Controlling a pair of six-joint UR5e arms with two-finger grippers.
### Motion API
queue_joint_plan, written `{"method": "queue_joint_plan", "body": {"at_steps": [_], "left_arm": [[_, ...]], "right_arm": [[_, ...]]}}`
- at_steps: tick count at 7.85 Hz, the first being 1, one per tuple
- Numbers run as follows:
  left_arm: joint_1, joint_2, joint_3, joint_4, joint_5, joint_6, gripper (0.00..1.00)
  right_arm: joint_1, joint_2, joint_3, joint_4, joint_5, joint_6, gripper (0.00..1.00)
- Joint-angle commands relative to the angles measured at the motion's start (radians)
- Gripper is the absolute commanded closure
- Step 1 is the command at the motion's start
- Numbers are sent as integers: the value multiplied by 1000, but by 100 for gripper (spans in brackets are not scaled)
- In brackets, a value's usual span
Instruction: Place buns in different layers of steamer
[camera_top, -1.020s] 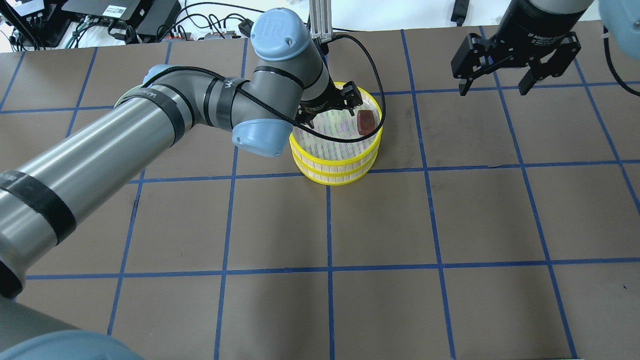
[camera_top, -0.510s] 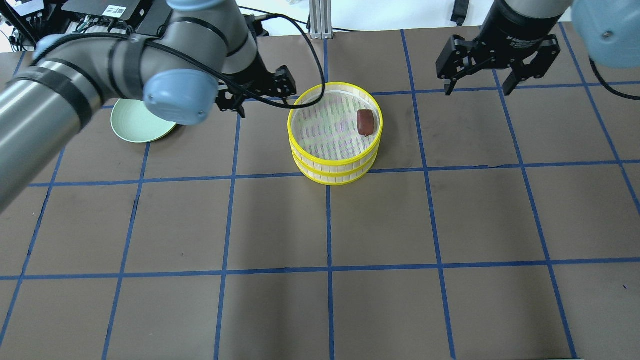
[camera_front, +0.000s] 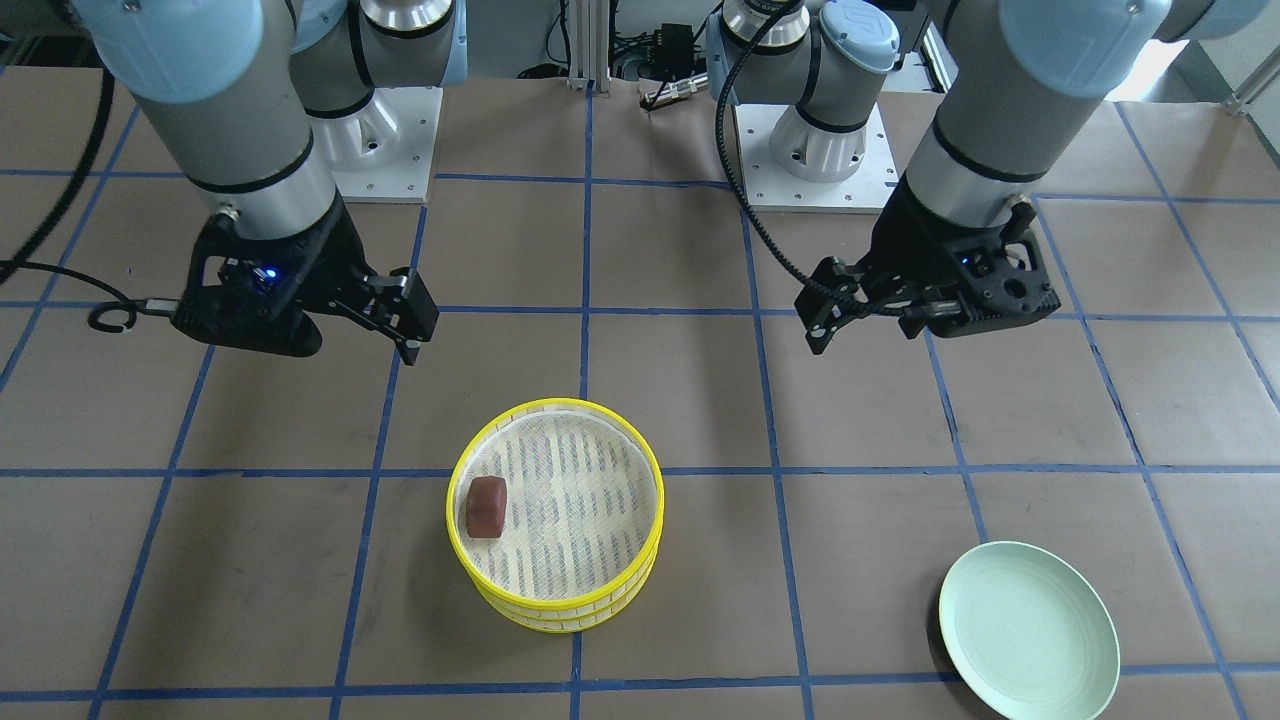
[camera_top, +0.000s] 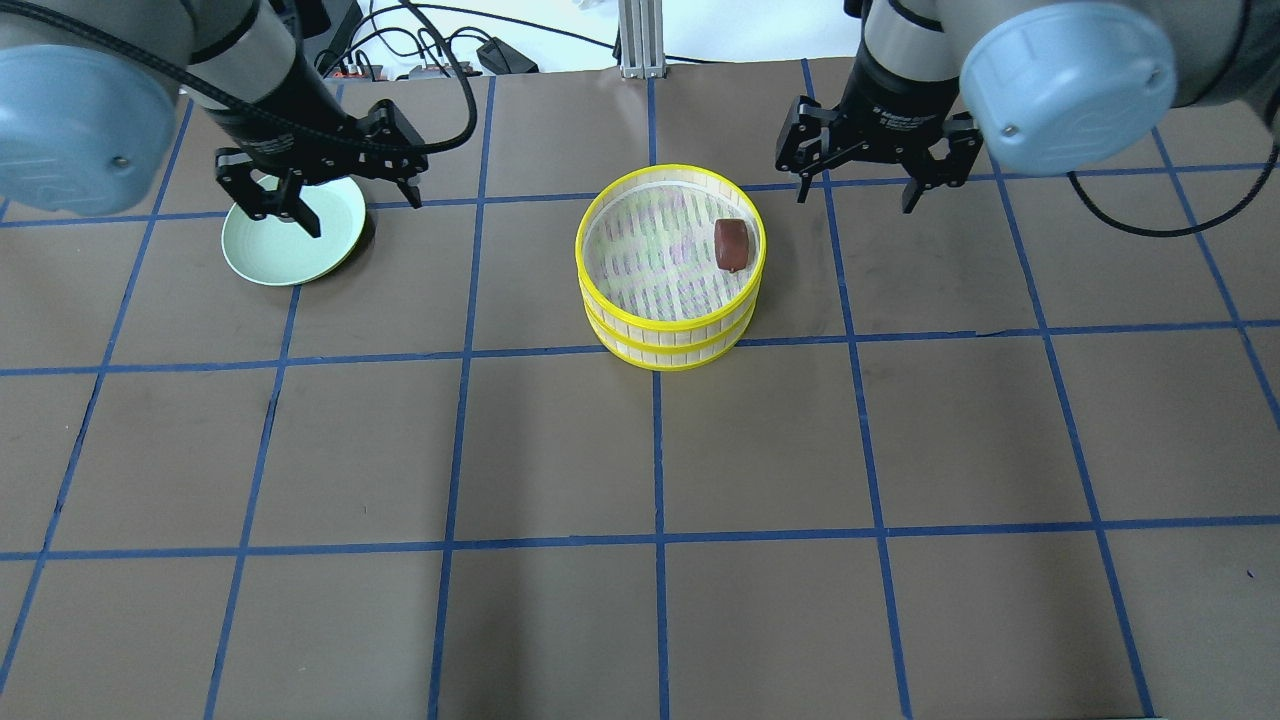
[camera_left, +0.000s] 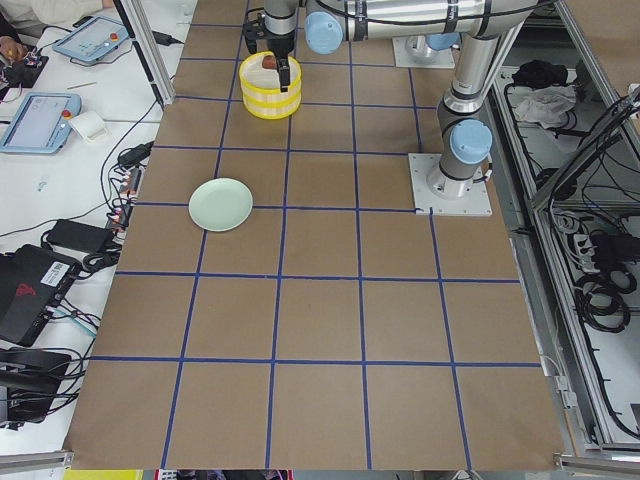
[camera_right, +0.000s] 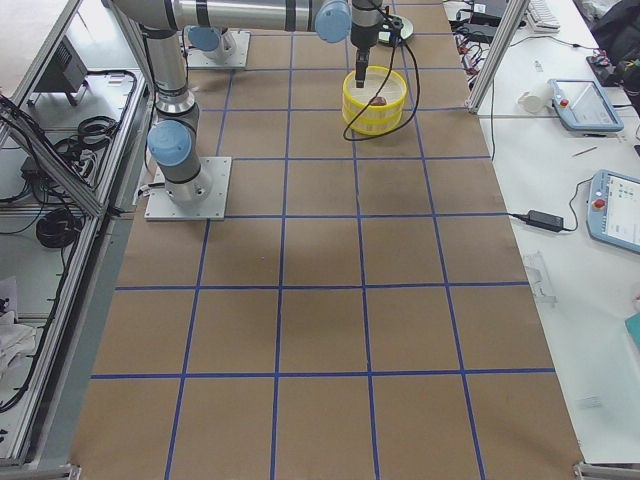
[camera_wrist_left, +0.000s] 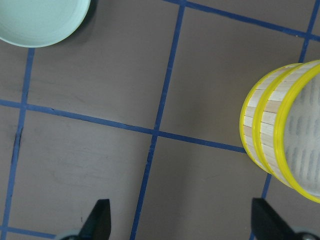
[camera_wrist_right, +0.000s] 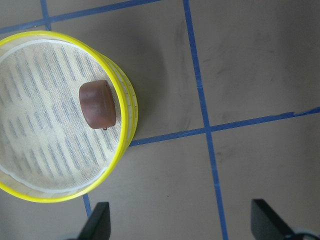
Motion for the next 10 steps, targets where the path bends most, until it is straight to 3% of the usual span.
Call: {"method": "queue_joint_plan", "body": {"at_steps": [1, 2, 10], "left_arm": [[49, 57, -1, -65, 36, 54, 0], [46, 65, -3, -108, 136, 56, 0], [25, 107, -17, -228, 134, 148, 0]], "right_arm": [[58, 45, 59, -105, 0, 114, 0], [59, 65, 69, -131, 2, 139, 0], [96, 179, 110, -272, 5, 238, 0]]}}
